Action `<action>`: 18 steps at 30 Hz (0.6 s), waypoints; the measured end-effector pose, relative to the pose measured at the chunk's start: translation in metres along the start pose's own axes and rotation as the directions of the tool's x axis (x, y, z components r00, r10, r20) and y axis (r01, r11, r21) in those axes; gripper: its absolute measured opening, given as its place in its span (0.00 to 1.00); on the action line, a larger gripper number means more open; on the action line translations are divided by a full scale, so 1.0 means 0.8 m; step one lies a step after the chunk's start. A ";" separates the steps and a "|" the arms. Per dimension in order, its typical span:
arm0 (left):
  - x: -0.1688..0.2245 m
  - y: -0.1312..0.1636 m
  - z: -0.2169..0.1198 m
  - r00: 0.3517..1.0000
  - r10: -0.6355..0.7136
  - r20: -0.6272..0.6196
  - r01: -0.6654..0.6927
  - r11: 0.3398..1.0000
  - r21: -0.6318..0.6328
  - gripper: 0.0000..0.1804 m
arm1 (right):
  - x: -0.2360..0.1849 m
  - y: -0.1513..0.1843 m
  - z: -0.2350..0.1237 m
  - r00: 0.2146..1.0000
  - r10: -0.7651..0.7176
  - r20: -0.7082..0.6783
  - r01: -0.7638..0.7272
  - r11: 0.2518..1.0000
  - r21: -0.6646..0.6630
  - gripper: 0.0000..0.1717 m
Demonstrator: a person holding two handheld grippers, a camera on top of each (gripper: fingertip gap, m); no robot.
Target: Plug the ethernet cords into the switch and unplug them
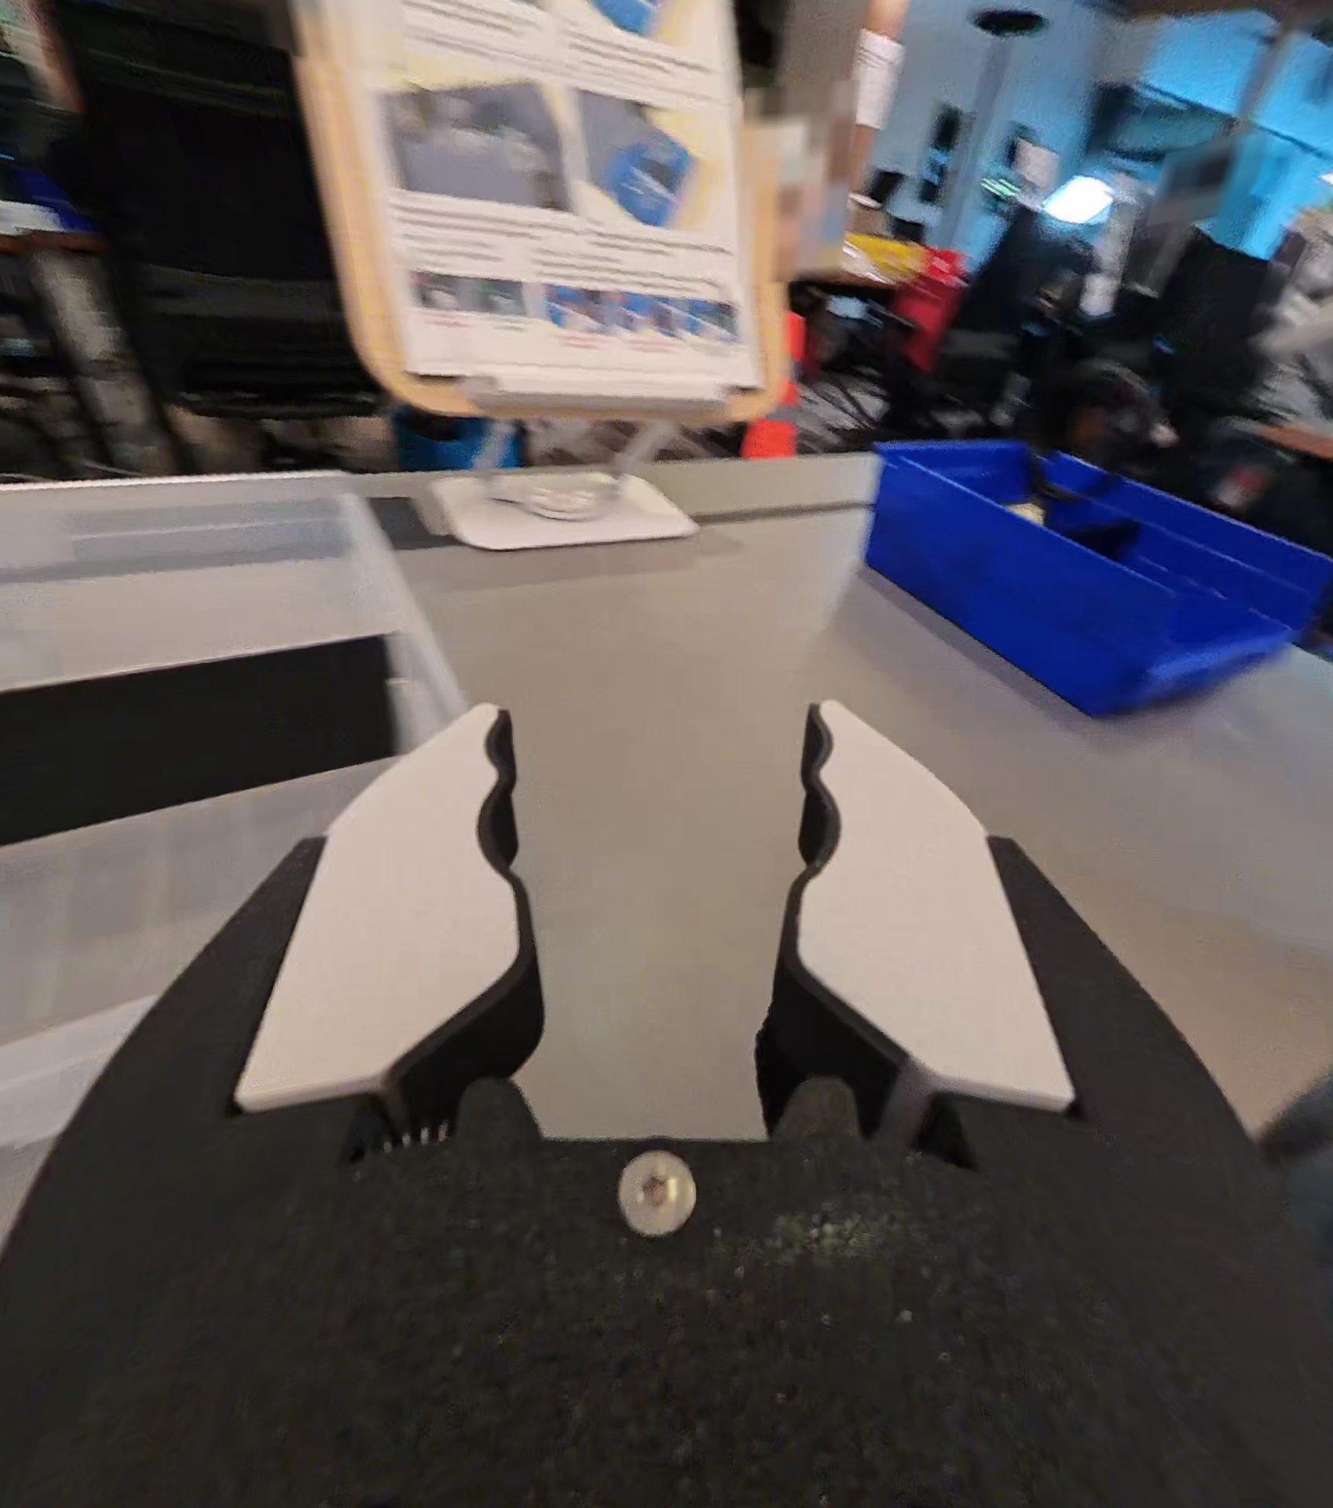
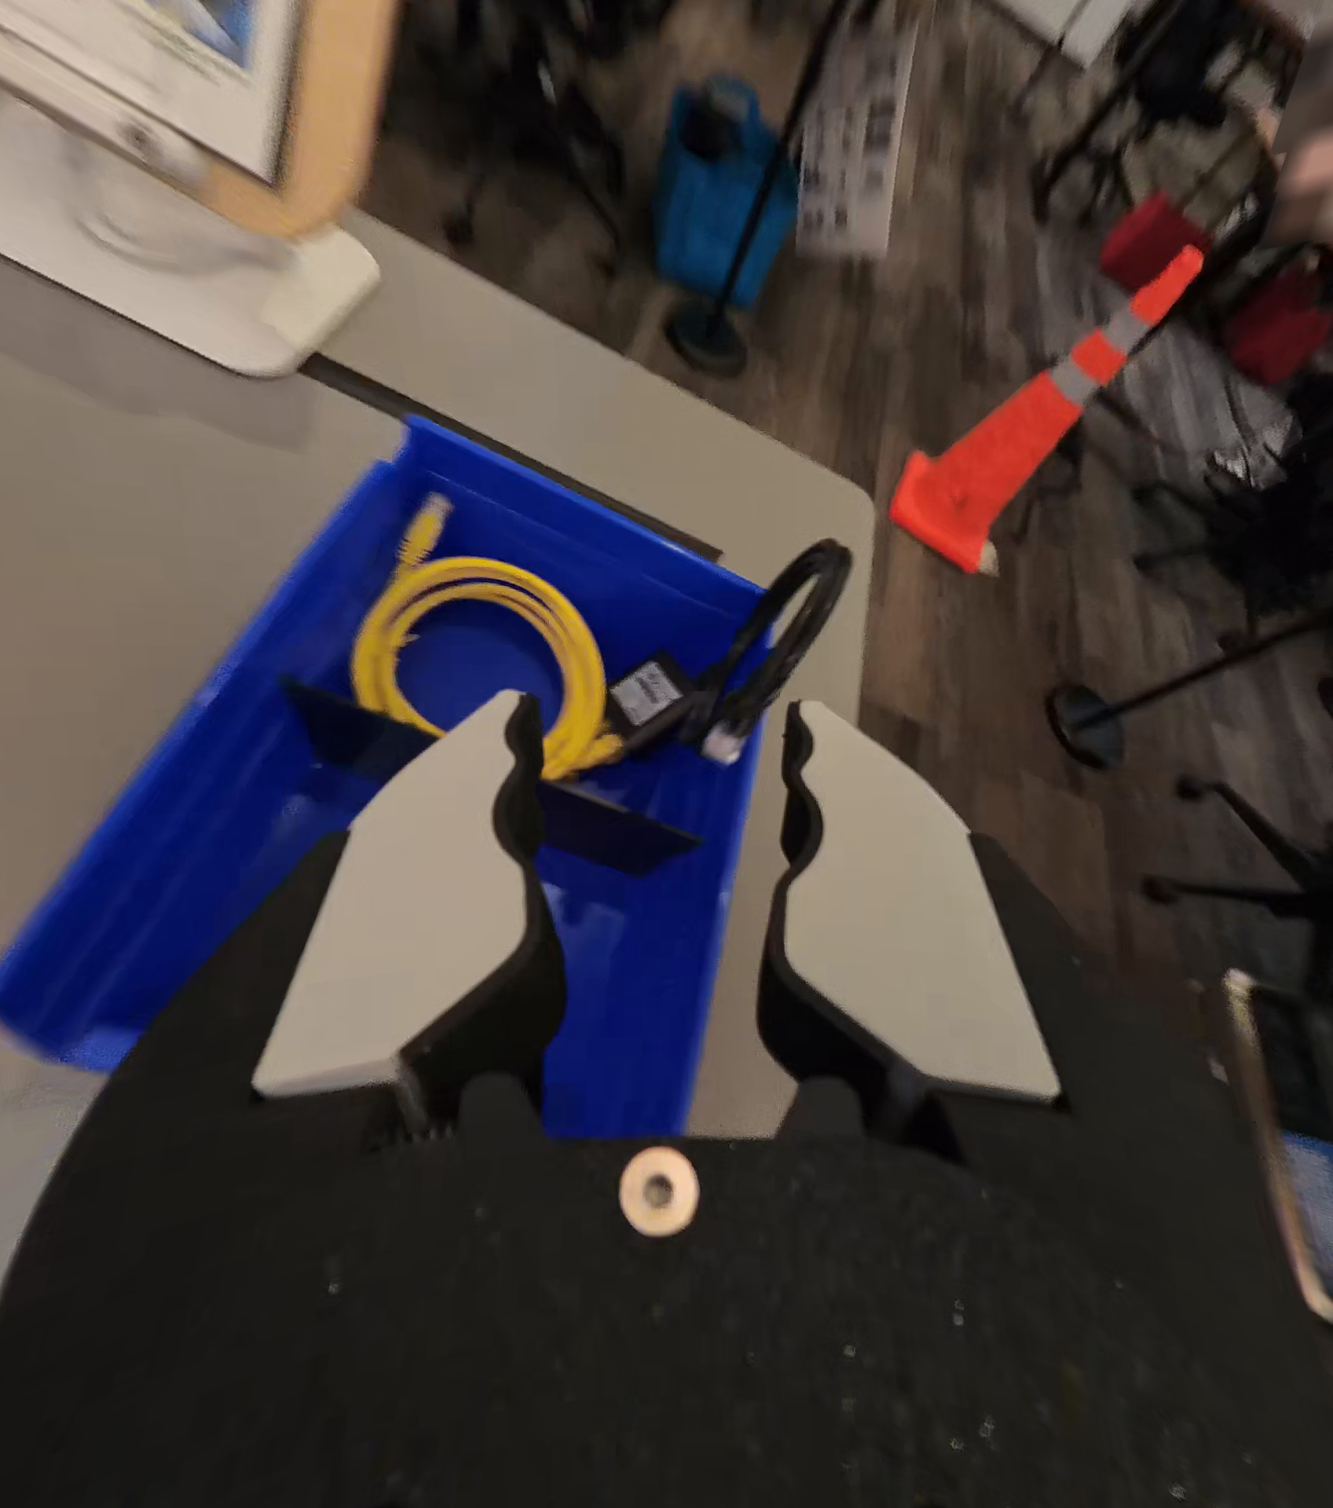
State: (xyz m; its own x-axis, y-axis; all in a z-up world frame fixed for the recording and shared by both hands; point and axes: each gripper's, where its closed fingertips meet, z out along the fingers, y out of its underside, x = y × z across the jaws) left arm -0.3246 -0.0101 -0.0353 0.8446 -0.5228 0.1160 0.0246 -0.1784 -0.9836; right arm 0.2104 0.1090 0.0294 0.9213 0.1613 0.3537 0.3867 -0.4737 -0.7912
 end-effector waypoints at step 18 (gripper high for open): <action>-0.120 0.041 -0.027 0.930 0.110 0.351 -0.079 0.992 -0.104 0.29 | -0.103 0.199 -0.013 0.937 0.350 -0.008 -0.345 0.927 0.143 0.33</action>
State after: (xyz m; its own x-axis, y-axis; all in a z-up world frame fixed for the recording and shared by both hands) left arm -0.4165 0.0161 -0.0758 0.9757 -0.2133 -0.0491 -0.0974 -0.2223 -0.9701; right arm 0.1951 0.0112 -0.1202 0.9981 -0.0218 0.0583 0.0461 -0.3713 -0.9274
